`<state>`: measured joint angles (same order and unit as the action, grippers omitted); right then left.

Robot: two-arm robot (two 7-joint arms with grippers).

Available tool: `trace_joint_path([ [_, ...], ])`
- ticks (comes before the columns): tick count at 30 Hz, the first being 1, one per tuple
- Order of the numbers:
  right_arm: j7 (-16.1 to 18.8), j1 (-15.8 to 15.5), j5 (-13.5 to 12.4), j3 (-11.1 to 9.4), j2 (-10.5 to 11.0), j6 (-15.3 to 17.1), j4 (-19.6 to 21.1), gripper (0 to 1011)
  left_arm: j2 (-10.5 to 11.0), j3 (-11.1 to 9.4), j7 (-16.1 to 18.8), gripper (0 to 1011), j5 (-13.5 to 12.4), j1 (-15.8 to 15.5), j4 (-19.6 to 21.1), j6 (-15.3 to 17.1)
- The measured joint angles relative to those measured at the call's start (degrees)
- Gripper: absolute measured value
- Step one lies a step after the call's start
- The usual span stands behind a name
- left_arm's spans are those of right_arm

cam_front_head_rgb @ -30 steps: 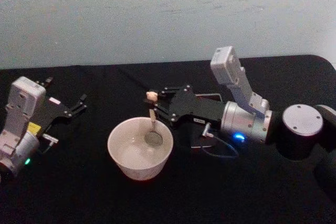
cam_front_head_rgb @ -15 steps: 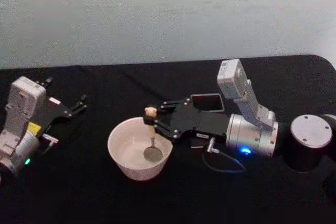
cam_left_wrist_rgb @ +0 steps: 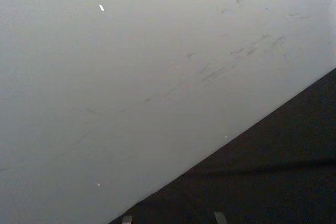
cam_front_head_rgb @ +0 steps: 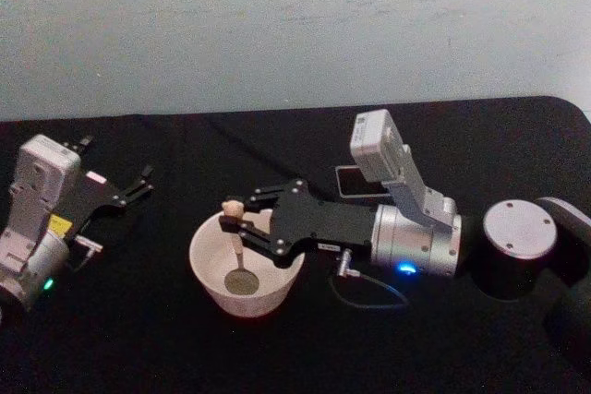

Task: Pick up the stirring spoon with one hand, stir inside the cup, then place it back in its original position.

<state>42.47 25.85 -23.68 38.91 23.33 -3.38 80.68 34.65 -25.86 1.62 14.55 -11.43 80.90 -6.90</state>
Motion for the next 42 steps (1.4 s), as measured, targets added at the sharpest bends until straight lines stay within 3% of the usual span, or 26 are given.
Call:
trace_joint_path([
  [13,-2.3,4.0,0.8,0.4,-4.4,0.6,-6.5,214,0.0,0.0,0.0,1001,0.0,0.0,0.0,0.0],
  [19,-3.2,4.4,1.0,-0.3,-4.8,0.6,-7.7,214,0.0,0.0,0.0,1001,0.0,0.0,0.0,0.0],
  [32,-3.6,3.4,1.3,-2.5,-2.7,-0.1,-7.6,214,0.0,0.0,0.0,1001,0.0,0.0,0.0,0.0],
  [42,-2.1,-0.1,-0.1,-3.7,0.9,-0.7,-2.6,214,0.0,0.0,0.0,1001,0.0,0.0,0.0,0.0],
])
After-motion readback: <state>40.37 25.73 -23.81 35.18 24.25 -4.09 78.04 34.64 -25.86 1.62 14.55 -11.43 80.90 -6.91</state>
